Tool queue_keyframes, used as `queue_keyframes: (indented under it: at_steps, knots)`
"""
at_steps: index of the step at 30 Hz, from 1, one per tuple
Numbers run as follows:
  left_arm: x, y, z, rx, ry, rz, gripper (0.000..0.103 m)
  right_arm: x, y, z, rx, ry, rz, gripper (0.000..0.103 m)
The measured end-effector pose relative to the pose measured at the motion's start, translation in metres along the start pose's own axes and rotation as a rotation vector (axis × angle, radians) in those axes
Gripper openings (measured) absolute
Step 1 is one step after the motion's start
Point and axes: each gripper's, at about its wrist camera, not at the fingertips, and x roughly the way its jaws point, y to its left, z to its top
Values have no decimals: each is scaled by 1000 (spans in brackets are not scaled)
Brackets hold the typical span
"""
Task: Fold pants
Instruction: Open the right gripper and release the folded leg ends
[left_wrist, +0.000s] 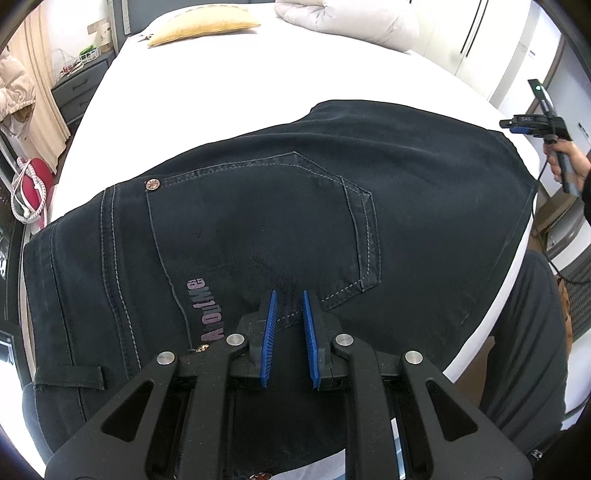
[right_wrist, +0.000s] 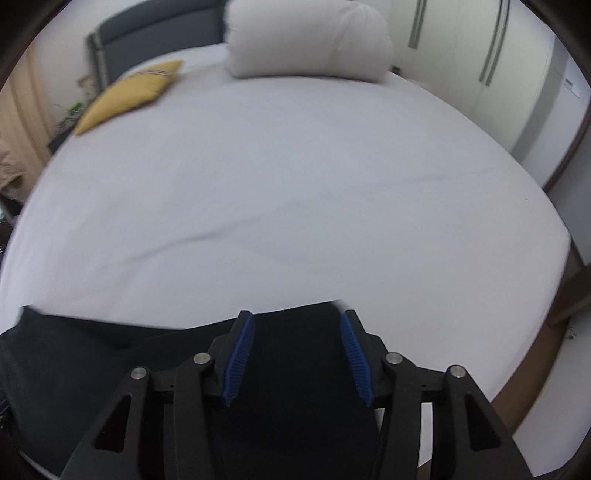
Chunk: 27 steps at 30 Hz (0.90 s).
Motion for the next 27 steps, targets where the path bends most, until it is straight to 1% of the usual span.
queue_keyframes:
  at_steps: [1,2,3,5,7,8,9,10,11,12,13,14,15,16,17,18,19,20,21,22,24,25,26,27]
  knots:
    - [1,0,1,4,3,0,14,6,-7,0,13,4,25,53]
    - [1,-1,2,5,6,-1,14,12,-14,0,34,13,75,53]
    - [2,-1,3,5,9,-1,14,19,-20,0,51,27,102,53]
    - [3,-1,5,5,15,0,14,31,-26,-3,36,58,111,53]
    - [4,-3,6,6,18,4,14,41,-24,-7,28,100,146,51]
    - [5,-3,7,7,19,6,14,44,-23,-8,33,112,156,43]
    - [6,-4,8,7,20,7,14,44,-22,-10,27,103,139,27]
    - [6,-4,8,6,20,8,14,44,-22,-11,23,93,121,21]
    - [7,-5,8,6,20,9,14,43,-26,-12,43,85,120,17]
    - [7,-5,8,7,20,9,14,42,-32,-11,70,75,129,13]
    - [7,-6,9,10,21,11,14,40,-35,-11,92,68,129,12]
    - [8,-6,8,10,20,12,14,39,-37,-12,103,60,110,10]
    - [7,-5,8,8,18,13,14,39,-37,-12,109,56,90,3]
    - [7,-5,7,5,17,14,14,37,-36,-12,111,39,24,3]
    - [8,-6,7,2,15,15,14,36,-40,-12,142,13,-51,1]
    - [8,-6,6,-3,11,18,14,38,-47,-12,192,-1,-64,0]
    - [9,-5,5,-7,6,18,14,47,-61,-15,277,10,-108,0]
    - [10,-5,4,-9,0,16,14,64,-84,-24,386,57,-118,0]
    - [11,-4,3,-9,-2,14,14,69,-94,-29,438,59,-78,0]
    - [11,-4,4,-12,-2,14,14,64,-97,-31,459,32,-65,0]
    - [10,-4,4,-21,0,13,14,39,-90,-30,424,-29,-172,0]
    - [11,-4,3,-18,-3,14,14,24,-87,-31,420,-67,-205,3]
    - [10,-4,3,-15,-5,16,14,5,-84,-31,417,-112,-197,8]
    - [10,-4,3,-13,-6,18,14,-16,-76,-32,413,-164,-105,8]
